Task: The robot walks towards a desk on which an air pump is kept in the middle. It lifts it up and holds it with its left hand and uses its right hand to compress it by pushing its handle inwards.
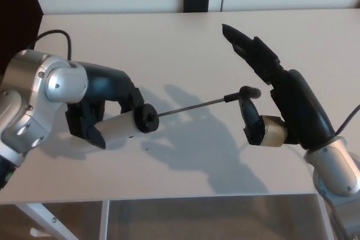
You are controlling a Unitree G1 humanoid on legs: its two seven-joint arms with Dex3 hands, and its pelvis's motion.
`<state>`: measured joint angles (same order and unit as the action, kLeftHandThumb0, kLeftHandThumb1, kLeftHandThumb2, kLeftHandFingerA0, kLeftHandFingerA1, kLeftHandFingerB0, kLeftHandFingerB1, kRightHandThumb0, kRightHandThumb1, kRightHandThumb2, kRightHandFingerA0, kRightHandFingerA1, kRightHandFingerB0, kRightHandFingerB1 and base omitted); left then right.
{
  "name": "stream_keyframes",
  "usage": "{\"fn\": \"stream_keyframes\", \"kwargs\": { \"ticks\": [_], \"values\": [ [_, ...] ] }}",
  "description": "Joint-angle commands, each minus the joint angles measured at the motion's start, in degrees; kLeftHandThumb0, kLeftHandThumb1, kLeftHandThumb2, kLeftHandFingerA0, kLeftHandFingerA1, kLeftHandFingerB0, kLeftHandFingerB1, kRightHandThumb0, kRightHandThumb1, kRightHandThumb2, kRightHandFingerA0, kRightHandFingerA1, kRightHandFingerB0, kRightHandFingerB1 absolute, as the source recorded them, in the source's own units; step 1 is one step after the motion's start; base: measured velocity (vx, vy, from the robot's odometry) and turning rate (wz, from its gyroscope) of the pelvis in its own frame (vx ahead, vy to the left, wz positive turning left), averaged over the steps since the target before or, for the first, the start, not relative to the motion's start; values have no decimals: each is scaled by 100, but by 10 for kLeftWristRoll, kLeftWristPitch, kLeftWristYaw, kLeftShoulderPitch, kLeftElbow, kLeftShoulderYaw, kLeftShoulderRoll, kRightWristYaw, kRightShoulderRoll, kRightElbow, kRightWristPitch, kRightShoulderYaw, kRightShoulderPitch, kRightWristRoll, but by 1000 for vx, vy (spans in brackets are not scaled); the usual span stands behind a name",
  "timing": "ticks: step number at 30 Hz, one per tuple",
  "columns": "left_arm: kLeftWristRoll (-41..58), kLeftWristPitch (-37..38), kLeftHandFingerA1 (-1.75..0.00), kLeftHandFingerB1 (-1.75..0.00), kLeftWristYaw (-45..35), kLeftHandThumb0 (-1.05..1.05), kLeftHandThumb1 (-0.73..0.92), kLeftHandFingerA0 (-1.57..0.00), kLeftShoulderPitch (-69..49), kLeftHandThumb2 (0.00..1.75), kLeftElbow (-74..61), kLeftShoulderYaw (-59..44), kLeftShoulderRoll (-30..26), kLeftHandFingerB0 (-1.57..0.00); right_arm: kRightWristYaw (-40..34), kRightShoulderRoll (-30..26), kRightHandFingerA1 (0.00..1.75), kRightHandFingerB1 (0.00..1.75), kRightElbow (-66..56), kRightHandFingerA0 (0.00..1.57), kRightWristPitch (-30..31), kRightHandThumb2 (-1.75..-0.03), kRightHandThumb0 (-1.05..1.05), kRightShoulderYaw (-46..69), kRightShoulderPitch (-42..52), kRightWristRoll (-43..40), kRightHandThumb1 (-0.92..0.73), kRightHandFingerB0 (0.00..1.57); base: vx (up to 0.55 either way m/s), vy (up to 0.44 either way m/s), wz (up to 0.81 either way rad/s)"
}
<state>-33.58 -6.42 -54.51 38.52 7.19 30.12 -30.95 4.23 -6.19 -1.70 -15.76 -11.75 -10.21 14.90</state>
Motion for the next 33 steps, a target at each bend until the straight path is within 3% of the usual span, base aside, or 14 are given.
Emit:
{"fn": "stream_keyframes", "kwargs": {
  "ticks": [1, 2, 6, 7, 9, 10, 12, 18, 19, 25, 26, 28, 29, 33],
  "values": [
    [-4, -31, -109, -120, -22, -14, 77, -95, 12, 71, 1, 2, 9, -68, -31, 2, 27, 23, 4, 8, -24, -117, -85, -3, -4, 34, -84, 8, 0, 0, 0],
    [-3, -33, -83, -119, -23, -15, 76, -94, 14, 69, 2, 3, 11, -69, -32, 2, 27, 24, 3, 8, -23, -117, -86, -4, -3, 36, -83, 8, 0, 0, 0],
    [-4, -35, -103, -124, -27, -14, 74, -96, 15, 69, 2, 3, 13, -68, -34, 3, 27, 24, 2, 8, -22, -116, -86, -6, -4, 39, -83, 8, 0, 0, 0],
    [-5, -36, -122, -133, -28, -11, 71, -94, 15, 72, 1, 4, 14, -71, -34, 4, 25, 23, 1, 6, -23, -76, -78, -6, -4, 38, -92, 6, 0, 0, 0],
    [-6, -37, -122, -133, -28, -11, 71, -94, 14, 72, 1, 4, 14, -71, -34, 5, 25, 23, 1, 6, -24, -76, -78, -6, -4, 38, -92, 6, 0, 0, 0],
    [-7, -39, -117, -135, -29, -11, 71, -95, 13, 74, 0, 5, 14, -71, -33, 5, 28, 24, 2, 9, -26, -115, -86, -5, -5, 36, -83, 9, 0, 0, 0],
    [-6, -40, -118, -132, -32, -13, 74, -92, 12, 80, -2, 5, 14, -74, -33, 6, 26, 22, 3, 8, -28, -92, -86, -5, -5, 34, -80, 6, 0, 0, 0],
    [6, -40, -104, -121, -30, -15, 75, -92, 10, 80, -3, 0, 18, -73, -43, 6, 28, 23, 6, 9, -35, -92, -87, -6, -7, 47, -81, 7, 0, 0, 0],
    [11, -52, -105, -109, -29, -16, 74, -79, 8, 72, -6, -6, 23, -71, -44, 6, 27, 22, 7, 10, -36, -91, -87, -7, -8, 50, -80, 7, 0, 0, 0],
    [37, -7, -92, -116, -34, -10, 69, -78, 20, 71, -2, -10, 27, -72, -52, 9, 28, 22, 8, 9, -42, -92, -85, -12, -11, 60, -81, 6, 0, 0, 0],
    [46, 2, -84, -119, -38, -8, 58, -78, 25, 76, -1, -10, 29, -72, -54, 10, 25, 23, 7, 7, -41, -76, -77, -13, -11, 63, -92, 6, 0, 0, 0],
    [48, 4, -84, -119, -40, -8, 58, -78, 27, 76, -1, -10, 30, -72, -55, 10, 25, 23, 7, 7, -40, -76, -77, -14, -11, 65, -92, 6, 0, 0, 0],
    [50, 4, -112, -124, -46, -5, 55, -82, 33, 78, -6, -8, 32, -74, -57, 11, 27, 23, 6, 8, -39, -92, -85, -14, -10, 66, -81, 6, 0, 0, 0],
    [55, 7, -115, -129, -55, -7, 58, -83, 45, 73, -9, -3, 37, -72, -58, 12, 25, 23, 3, 6, -37, -77, -77, -15, -10, 67, -92, 5, 0, 0, 0]
  ]
}}
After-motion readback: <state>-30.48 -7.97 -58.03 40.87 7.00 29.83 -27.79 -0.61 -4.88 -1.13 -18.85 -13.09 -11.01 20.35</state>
